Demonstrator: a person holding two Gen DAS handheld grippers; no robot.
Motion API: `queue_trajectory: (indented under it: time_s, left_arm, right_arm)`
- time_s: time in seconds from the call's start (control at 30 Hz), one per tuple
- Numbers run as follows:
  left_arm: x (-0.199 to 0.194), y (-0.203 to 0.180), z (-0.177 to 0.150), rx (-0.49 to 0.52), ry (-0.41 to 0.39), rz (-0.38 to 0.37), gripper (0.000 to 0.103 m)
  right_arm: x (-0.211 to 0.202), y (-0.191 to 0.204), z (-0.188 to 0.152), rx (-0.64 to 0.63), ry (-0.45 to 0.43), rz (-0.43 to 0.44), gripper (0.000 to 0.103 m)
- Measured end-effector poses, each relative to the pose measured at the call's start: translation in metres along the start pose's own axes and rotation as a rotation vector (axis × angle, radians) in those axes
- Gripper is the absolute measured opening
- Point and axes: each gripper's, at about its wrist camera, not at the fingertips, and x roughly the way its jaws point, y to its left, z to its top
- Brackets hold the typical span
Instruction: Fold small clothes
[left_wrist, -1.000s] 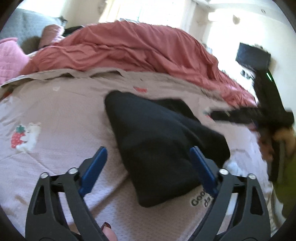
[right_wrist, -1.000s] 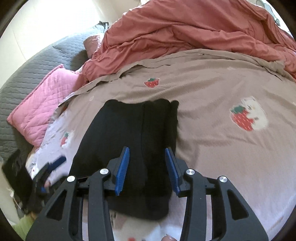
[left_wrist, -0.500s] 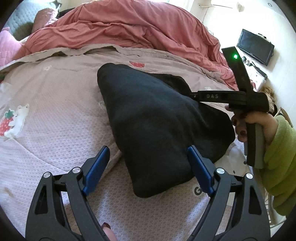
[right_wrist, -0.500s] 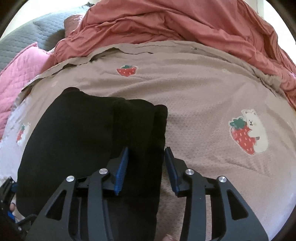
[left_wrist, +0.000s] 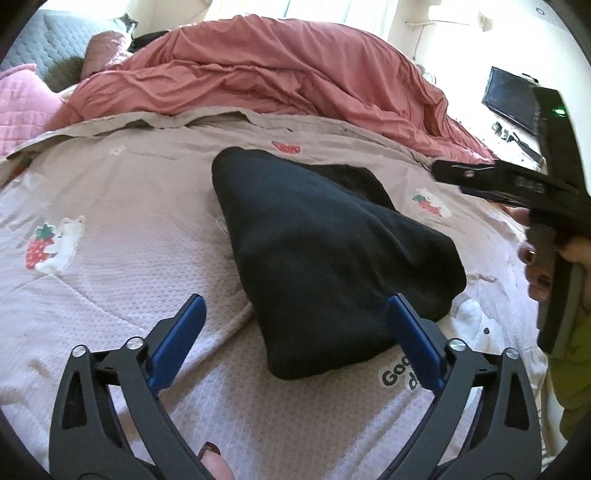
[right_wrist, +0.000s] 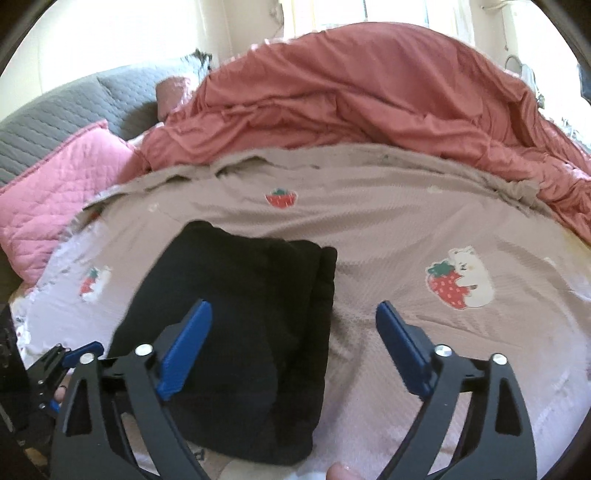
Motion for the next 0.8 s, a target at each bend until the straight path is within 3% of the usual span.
queue_trajectory:
  time_s: [0.33,0.8]
  left_arm:
    - [-0.033,-0.003,-0.021,0.016,-0.039,0.067,0.093]
    - [-0.065,-0.011,-0.043,0.017,-0.018,0.142,0.093]
  right_arm:
    - [-0.049,0.006,-0.024,0.002,-0.092,-0.007,0.098]
    - [-0.064,0.003,-0.081,0.080,-0.018,0.012,0.098]
